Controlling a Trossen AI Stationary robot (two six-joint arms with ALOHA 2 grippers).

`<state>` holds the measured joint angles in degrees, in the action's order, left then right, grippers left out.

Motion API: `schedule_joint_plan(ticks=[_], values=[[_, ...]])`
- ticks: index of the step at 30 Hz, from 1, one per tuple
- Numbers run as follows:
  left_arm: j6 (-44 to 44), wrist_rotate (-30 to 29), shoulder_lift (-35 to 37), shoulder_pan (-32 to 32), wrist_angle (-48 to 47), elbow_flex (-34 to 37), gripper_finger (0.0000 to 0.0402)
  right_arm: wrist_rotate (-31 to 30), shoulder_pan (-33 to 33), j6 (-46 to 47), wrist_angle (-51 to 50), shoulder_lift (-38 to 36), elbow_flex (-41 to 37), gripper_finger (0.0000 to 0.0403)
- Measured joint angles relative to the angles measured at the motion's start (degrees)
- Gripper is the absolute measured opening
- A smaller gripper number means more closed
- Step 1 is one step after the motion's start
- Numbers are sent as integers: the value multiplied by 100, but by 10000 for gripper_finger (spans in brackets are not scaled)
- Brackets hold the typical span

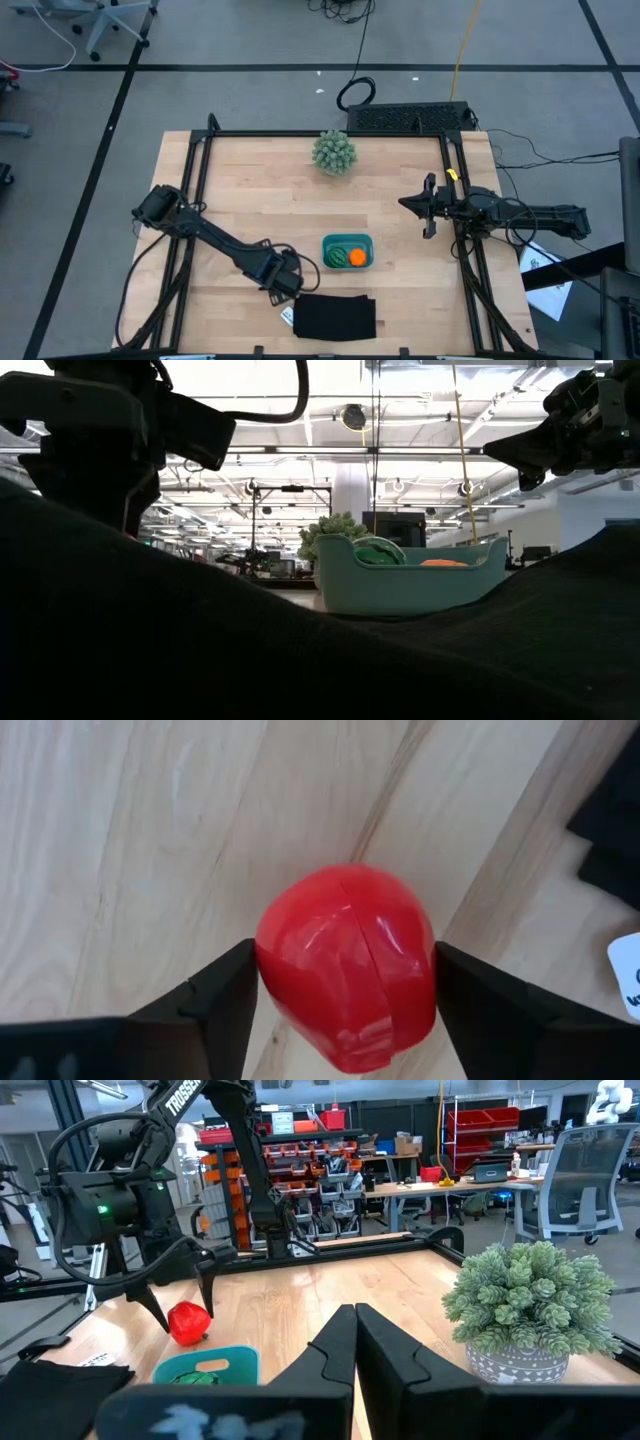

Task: Pick and placing Produce into tupperware
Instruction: Put the apple into the blue bin

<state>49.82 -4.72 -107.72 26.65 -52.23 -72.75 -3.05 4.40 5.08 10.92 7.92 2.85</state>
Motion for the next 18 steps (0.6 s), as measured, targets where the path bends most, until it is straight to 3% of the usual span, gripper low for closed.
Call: schedule_joint_plan(ticks=[8,18], values=[[-197,63,-2,0,-118,-192,280,0,1,0,-1,0,-2,0],[-594,-36,9,-104,-904,-657,263,0,0,0,0,-1,-1,0]])
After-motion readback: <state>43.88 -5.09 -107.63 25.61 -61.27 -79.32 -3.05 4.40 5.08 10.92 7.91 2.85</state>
